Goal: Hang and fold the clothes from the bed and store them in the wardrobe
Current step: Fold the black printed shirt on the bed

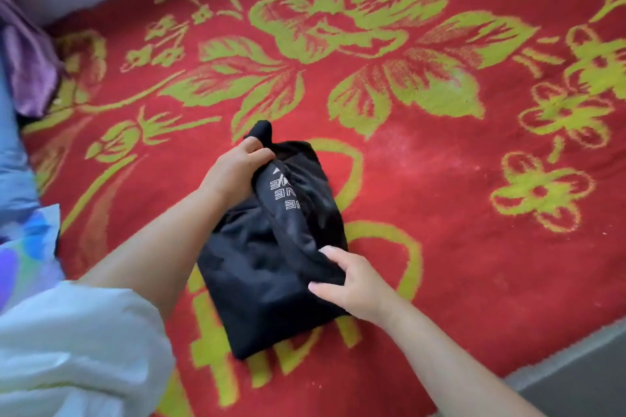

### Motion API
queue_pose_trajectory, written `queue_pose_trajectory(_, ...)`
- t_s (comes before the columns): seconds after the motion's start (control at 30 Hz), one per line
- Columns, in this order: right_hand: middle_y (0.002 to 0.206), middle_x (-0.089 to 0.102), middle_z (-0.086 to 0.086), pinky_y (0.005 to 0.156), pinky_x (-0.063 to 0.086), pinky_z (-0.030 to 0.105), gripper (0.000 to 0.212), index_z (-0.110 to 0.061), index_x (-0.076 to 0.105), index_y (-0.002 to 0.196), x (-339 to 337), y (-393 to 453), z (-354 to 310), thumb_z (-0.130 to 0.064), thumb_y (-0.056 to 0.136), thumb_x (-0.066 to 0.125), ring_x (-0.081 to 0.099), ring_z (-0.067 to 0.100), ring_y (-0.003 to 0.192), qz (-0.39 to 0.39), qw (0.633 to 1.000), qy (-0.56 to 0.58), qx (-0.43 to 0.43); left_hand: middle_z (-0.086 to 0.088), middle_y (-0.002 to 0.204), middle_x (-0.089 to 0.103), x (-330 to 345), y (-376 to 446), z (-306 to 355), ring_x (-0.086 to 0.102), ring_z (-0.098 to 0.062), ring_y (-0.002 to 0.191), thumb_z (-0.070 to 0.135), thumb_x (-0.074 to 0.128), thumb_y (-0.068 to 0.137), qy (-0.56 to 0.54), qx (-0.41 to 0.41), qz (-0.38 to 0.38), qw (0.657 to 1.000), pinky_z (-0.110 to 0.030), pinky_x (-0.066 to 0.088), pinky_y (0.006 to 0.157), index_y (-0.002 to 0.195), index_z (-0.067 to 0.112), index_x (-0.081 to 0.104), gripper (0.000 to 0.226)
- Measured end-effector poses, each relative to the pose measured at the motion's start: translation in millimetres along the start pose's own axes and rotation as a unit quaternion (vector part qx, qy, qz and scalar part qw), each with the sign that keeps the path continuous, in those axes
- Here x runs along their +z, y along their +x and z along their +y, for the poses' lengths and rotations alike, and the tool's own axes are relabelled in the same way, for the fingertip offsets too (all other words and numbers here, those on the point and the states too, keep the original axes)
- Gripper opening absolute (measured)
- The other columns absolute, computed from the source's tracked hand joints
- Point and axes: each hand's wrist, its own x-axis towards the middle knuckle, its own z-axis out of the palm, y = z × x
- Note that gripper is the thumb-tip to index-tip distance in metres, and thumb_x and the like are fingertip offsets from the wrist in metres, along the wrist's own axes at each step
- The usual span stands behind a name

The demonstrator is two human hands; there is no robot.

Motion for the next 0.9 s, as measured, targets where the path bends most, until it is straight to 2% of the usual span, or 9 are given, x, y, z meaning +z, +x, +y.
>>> queue_pose_trajectory(0.13,0.128,0.055,-0.004,0.113,0.006,0.029,0.042,-0.014,0.049,0.127,110.4,11.0,3.0,-0.023,0.087,0.058,0.046,0.011,0.122,-0.041,0.987,-0.155,-0.033,-0.024,0.110,0.054,2.4,-104.1,-80.6,0.060,-0.042,0.090,-0.019,0.060,0.063,0.025,-0.070,-0.048,0.996,-0.045,0.051,0.070,0.105,0.026,0.041,0.064)
queue_pose_trajectory(0.23,0.151,0.028,-0.005,0.114,0.006,0.028,0.047,-0.017,0.039,0.137,172.3,14.5,29.2,-0.020,0.091,0.052,0.025,0.006,0.138,-0.121,0.966,-0.226,-0.040,-0.016,0.140,0.037,21.4,-174.6,-129.2,0.041,-0.034,0.126,-0.018,0.048,0.072,0.065,-0.187,-0.128,0.972,-0.039,0.040,0.097,0.133,0.013,0.043,0.069)
queue_pose_trajectory(0.33,0.149,0.032,0.001,0.107,0.012,0.010,0.046,-0.012,0.041,0.136,195.1,4.7,56.1,-0.018,0.092,0.051,0.029,0.007,0.136,-0.138,0.964,-0.223,-0.037,-0.013,0.155,0.008,50.3,-222.9,-138.1,0.013,-0.029,0.142,-0.013,0.047,0.078,0.065,-0.334,-0.191,0.921,-0.034,0.022,0.111,0.147,0.016,0.018,0.080)
queue_pose_trajectory(0.47,0.091,0.068,0.010,0.086,0.039,0.004,0.038,0.000,0.069,0.091,160.3,-16.1,61.8,-0.019,0.076,0.040,0.055,-0.004,0.091,0.120,0.974,-0.175,-0.077,-0.030,0.136,0.040,103.3,-254.3,-114.8,0.041,-0.044,0.125,-0.022,0.056,0.053,0.094,-0.100,-0.002,0.991,-0.053,0.040,0.096,0.132,0.002,0.042,0.084)
queue_pose_trajectory(0.53,0.093,0.067,0.015,0.092,0.035,0.004,0.040,0.000,0.067,0.093,126.9,-17.3,66.3,-0.011,0.069,0.035,0.053,0.005,0.092,0.186,0.939,-0.261,-0.123,-0.019,0.134,0.040,125.4,-264.9,-97.6,0.038,-0.035,0.123,-0.006,0.047,0.059,0.130,0.036,0.015,0.991,-0.051,0.036,0.098,0.127,0.015,0.042,0.071)
queue_pose_trajectory(0.6,0.119,0.056,0.019,0.102,0.037,0.030,0.056,-0.010,0.054,0.116,95.3,-11.9,73.2,-0.003,0.062,0.043,0.044,0.023,0.111,0.155,0.868,-0.440,-0.170,-0.011,0.135,0.034,142.0,-270.7,-83.7,0.034,-0.029,0.124,0.001,0.047,0.061,0.128,0.096,0.011,0.987,-0.046,0.025,0.102,0.128,0.021,0.039,0.070)
queue_pose_trajectory(0.67,0.137,0.037,0.013,0.094,0.039,0.057,0.098,-0.023,0.035,0.133,77.9,-3.7,85.0,-0.002,0.044,0.071,0.032,0.034,0.123,0.042,0.765,-0.618,-0.175,-0.013,0.137,0.035,155.9,-269.2,-76.0,0.035,-0.030,0.126,0.005,0.067,0.045,0.116,0.097,-0.027,0.988,-0.045,0.022,0.106,0.129,0.018,0.038,0.090)
queue_pose_trajectory(0.73,0.139,0.032,0.012,0.095,0.033,0.063,0.124,-0.024,0.034,0.133,75.9,6.8,93.0,-0.008,0.022,0.086,0.030,0.034,0.125,-0.036,0.706,-0.690,-0.159,-0.020,0.135,0.046,162.8,-264.4,-68.6,0.046,-0.034,0.124,0.020,0.076,0.027,0.117,0.078,-0.058,0.988,-0.048,0.037,0.102,0.127,0.015,0.039,0.107)
queue_pose_trajectory(0.9,0.137,0.039,0.018,0.099,0.022,0.056,0.070,-0.020,0.040,0.129,100.9,36.1,115.1,0.001,0.062,0.045,0.036,0.034,0.126,0.030,0.669,-0.719,-0.187,-0.026,0.129,0.051,171.3,-262.1,-48.6,0.042,-0.035,0.125,0.056,0.078,0.018,0.096,0.014,-0.099,0.990,-0.059,0.041,0.087,0.123,0.009,0.042,0.121)
